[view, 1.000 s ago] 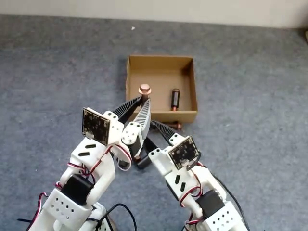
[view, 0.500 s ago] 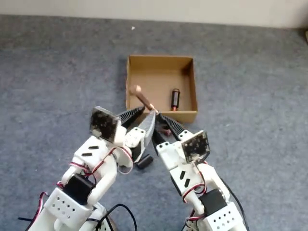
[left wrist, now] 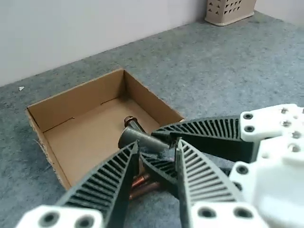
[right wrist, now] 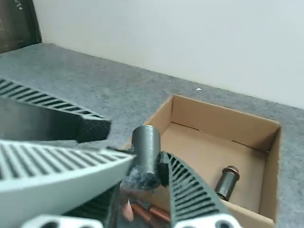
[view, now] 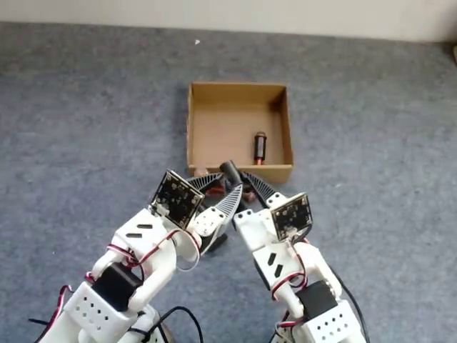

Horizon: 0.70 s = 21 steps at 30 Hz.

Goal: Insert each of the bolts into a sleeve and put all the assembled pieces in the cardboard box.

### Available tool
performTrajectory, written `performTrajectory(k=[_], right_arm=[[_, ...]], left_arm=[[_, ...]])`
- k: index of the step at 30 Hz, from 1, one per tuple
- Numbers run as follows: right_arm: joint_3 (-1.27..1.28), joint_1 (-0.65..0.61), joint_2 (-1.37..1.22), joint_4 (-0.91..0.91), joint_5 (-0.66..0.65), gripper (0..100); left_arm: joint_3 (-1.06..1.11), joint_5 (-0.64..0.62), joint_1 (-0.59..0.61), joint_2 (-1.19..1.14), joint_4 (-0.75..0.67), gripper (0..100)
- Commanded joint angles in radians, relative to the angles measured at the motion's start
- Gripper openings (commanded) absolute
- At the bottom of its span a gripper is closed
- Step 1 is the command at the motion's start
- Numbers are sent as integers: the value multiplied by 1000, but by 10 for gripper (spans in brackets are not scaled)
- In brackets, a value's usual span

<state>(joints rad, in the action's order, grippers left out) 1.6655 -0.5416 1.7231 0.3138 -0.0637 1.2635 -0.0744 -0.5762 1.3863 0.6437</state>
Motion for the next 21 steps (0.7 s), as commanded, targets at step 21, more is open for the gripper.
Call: performTrajectory(k=[21], right_arm=[[-38, 214, 8, 131, 15, 4]], left_arm=[[-363, 17, 265, -278, 364, 151]])
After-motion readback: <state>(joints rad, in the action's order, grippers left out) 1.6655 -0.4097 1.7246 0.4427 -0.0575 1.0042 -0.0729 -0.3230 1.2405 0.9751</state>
